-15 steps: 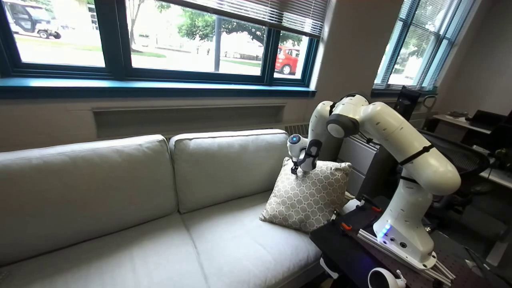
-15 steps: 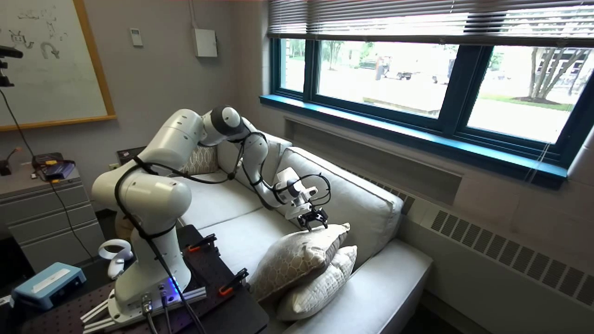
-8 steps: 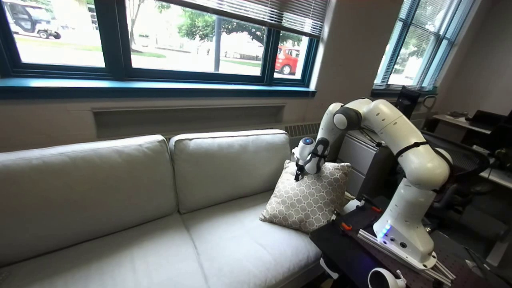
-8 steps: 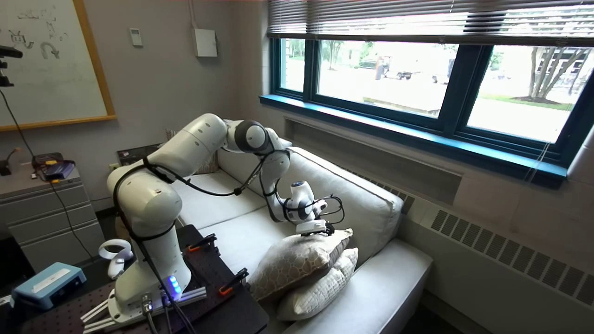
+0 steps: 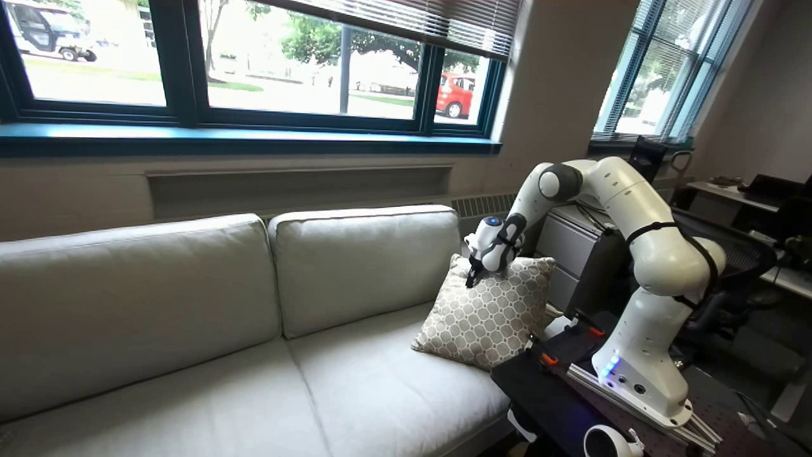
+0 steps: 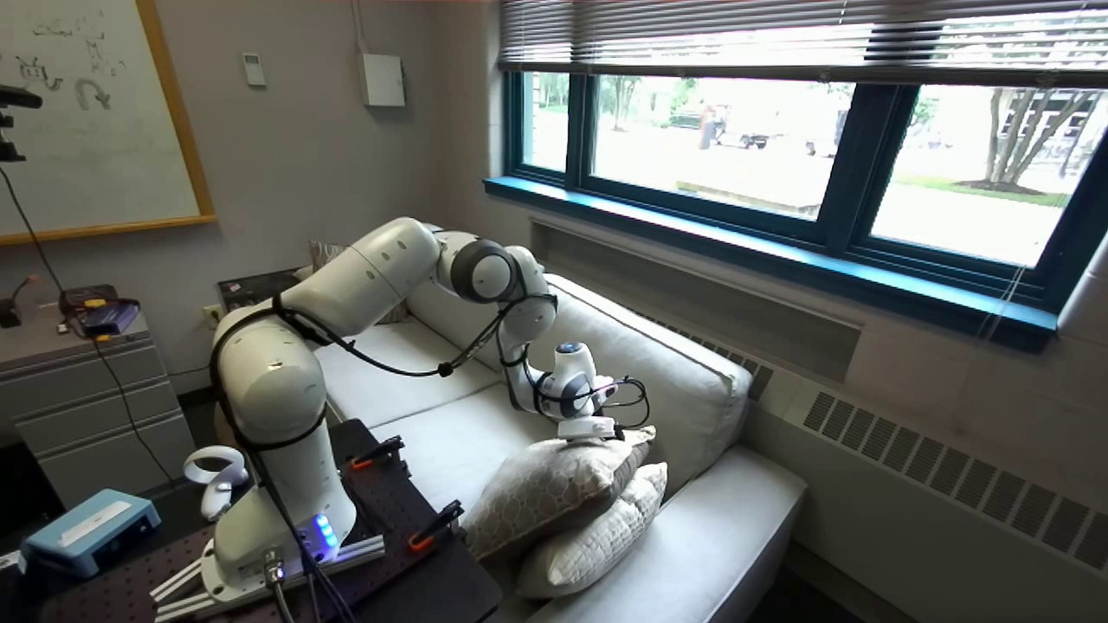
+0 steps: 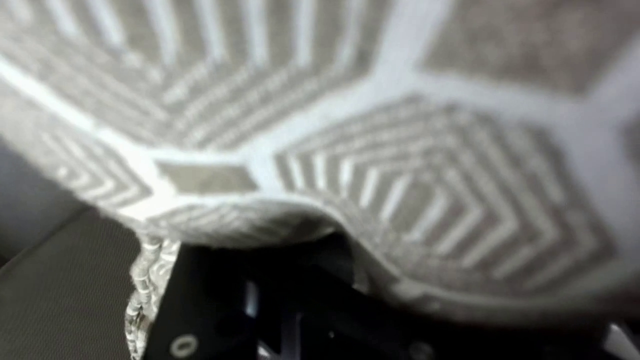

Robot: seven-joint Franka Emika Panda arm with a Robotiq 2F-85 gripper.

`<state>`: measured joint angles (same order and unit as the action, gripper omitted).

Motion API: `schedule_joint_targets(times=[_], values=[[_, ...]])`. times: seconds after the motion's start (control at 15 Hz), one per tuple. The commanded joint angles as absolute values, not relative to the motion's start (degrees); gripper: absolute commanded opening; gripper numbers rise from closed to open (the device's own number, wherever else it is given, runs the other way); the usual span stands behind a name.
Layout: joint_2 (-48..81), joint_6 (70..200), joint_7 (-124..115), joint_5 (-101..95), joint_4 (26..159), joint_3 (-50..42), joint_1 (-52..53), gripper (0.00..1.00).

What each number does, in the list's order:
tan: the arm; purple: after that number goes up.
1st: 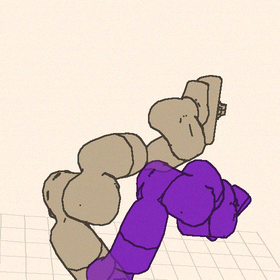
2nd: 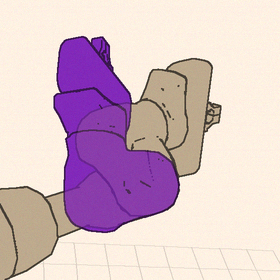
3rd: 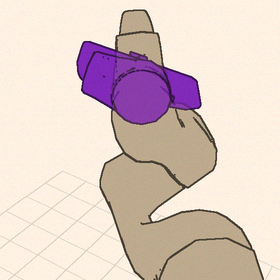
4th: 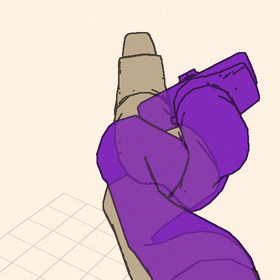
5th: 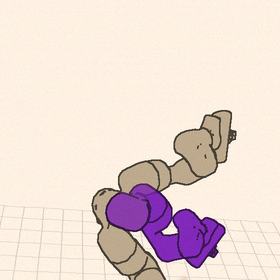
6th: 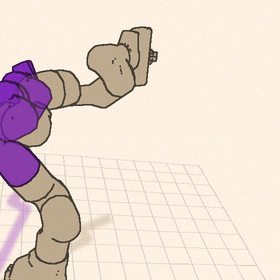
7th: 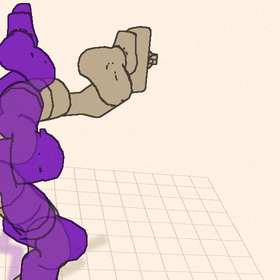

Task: Set the two pillows against the armrest

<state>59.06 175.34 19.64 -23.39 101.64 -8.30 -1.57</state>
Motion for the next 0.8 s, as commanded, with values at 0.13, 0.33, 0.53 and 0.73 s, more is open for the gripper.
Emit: schedule_joint_targets(times=[0.13,0.33,0.53,0.73], values=[[58.82,168.86,14.72,-20.01,99.96,-8.93,3.23,0.05],[57.00,166.51,9.58,-18.62,99.90,-11.01,6.97,0.00],[55.50,165.15,4.74,-17.57,100.55,-12.96,9.46,0.04],[54.79,165.87,-0.58,-16.37,101.54,-15.23,11.23,0.03]])
